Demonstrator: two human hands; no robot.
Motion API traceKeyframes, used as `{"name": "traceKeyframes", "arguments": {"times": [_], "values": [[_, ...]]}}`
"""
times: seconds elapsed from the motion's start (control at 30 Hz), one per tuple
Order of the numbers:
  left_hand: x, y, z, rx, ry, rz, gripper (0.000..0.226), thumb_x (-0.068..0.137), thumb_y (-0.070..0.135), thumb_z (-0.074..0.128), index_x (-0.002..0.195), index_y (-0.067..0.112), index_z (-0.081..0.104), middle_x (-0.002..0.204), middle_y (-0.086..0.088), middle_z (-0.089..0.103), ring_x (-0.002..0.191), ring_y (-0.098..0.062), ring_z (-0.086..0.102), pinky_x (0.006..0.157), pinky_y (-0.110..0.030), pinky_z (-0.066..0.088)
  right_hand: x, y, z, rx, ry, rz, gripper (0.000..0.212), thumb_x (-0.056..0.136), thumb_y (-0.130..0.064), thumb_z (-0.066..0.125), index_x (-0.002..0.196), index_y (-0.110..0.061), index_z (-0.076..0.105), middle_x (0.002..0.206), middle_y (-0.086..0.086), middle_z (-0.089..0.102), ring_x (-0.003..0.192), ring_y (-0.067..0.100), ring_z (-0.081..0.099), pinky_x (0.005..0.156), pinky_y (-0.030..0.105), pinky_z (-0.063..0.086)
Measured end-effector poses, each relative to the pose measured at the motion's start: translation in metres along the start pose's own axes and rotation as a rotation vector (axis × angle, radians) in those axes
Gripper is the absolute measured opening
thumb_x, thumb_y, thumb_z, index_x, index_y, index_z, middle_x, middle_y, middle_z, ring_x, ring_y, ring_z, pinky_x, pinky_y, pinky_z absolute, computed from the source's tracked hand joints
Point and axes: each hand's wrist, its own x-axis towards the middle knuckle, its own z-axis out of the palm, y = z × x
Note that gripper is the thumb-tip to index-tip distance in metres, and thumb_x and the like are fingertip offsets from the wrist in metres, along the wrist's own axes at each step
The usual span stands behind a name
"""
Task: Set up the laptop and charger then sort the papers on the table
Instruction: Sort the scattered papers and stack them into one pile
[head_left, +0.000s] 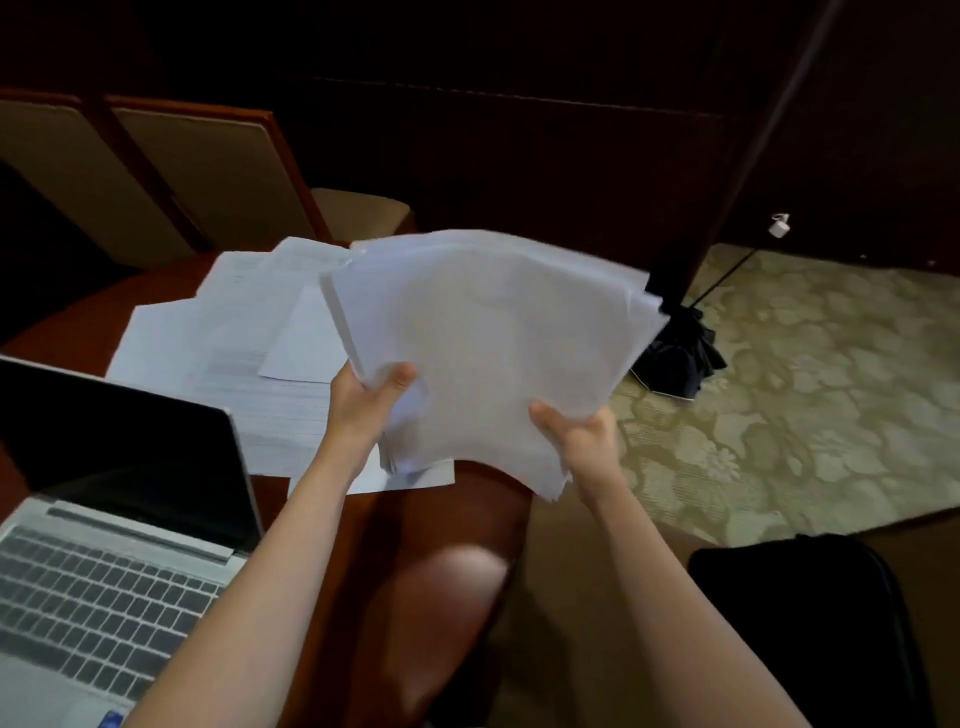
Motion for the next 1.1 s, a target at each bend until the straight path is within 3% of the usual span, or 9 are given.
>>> {"name": "traceKeyframes", "arguments": {"times": [0.17,0.23,0.3,0.4,0.57,0.67,0.77,0.93,1.1], "values": [[-0.010,0.000,-0.033,0.050,-0.013,0.042,0.031,0.074,-0.017,0.064,0.088,0.011,0.064,0.068,0.015,0.070,0.070,0.000,0.065,0.059,-0.006,0.048,0.007,0.006,0.009,-0.158,-0.135,-0.036,0.041,0.071,0.012,0.071,0.104,-0.010,0.063,0.093,-0.008,0.067,0.078,-0.008,0.066,0.069,0.012,0.052],[-0.014,0.003,-0.037,-0.007,-0.005,0.035,0.031,0.082,-0.016,0.056,0.097,0.011,0.059,0.081,0.011,0.066,0.077,-0.001,0.063,0.061,-0.007,0.050,0.003,0.012,0.013,-0.237,-0.126,-0.048,0.050,0.075,0.017,0.065,0.106,-0.023,0.062,0.103,-0.006,0.064,0.086,-0.013,0.062,0.082,0.027,0.054],[-0.010,0.010,-0.038,-0.014,0.031,0.039,0.026,0.088,-0.010,0.052,0.100,0.013,0.055,0.083,0.010,0.060,0.082,-0.008,0.058,0.062,-0.008,0.050,0.003,0.006,0.022,-0.212,-0.113,-0.029,0.043,0.080,0.014,0.062,0.115,-0.012,0.061,0.120,0.010,0.061,0.101,0.003,0.062,0.094,0.035,0.049],[-0.004,0.026,-0.040,0.032,0.044,0.089,0.036,0.074,-0.007,0.070,0.098,0.016,0.058,0.081,0.017,0.068,0.081,-0.001,0.063,0.072,-0.018,0.051,0.013,-0.015,0.035,-0.112,-0.097,-0.042,0.030,0.072,0.007,0.072,0.098,-0.006,0.064,0.096,0.009,0.070,0.083,0.013,0.066,0.066,0.014,0.053],[-0.001,0.031,-0.046,0.065,0.112,0.077,0.059,0.074,0.006,0.073,0.125,0.016,0.047,0.107,0.006,0.055,0.104,-0.013,0.051,0.087,-0.027,0.046,0.014,-0.002,0.037,-0.159,-0.150,-0.026,0.040,0.064,0.003,0.079,0.096,-0.013,0.060,0.087,-0.006,0.066,0.077,0.006,0.065,0.059,0.011,0.052],[0.002,0.035,-0.050,0.010,0.047,0.108,0.083,0.053,0.037,0.084,0.125,0.017,0.047,0.105,0.009,0.060,0.106,-0.016,0.058,0.082,-0.020,0.054,0.014,-0.005,0.040,-0.144,-0.171,-0.073,0.036,0.067,0.006,0.076,0.094,-0.014,0.062,0.088,-0.002,0.067,0.070,-0.006,0.067,0.061,0.009,0.051],[0.004,0.044,-0.052,0.064,0.013,0.192,0.120,0.027,0.074,0.078,0.131,0.028,0.040,0.130,-0.002,0.052,0.118,-0.017,0.052,0.088,-0.025,0.053,0.018,-0.018,0.040,-0.120,-0.184,-0.158,0.048,0.059,-0.005,0.083,0.102,-0.012,0.063,0.100,0.006,0.071,0.084,0.005,0.069,0.072,0.016,0.054],[0.004,0.053,-0.053,0.121,0.007,0.269,0.103,0.038,0.075,0.074,0.126,0.039,0.034,0.138,0.001,0.042,0.120,-0.016,0.048,0.091,-0.029,0.051,0.020,-0.035,0.044,-0.013,-0.199,-0.237,0.061,0.053,-0.014,0.087,0.105,-0.019,0.057,0.098,-0.007,0.069,0.089,0.005,0.068,0.072,0.018,0.053],[0.005,0.054,-0.051,0.171,0.109,0.252,0.056,0.070,0.019,0.079,0.112,0.038,0.048,0.123,0.010,0.048,0.116,-0.012,0.046,0.094,-0.027,0.047,0.021,-0.030,0.046,-0.071,-0.157,-0.230,0.043,0.073,0.005,0.072,0.097,-0.027,0.056,0.097,-0.008,0.064,0.083,-0.002,0.066,0.072,0.017,0.055]]}}
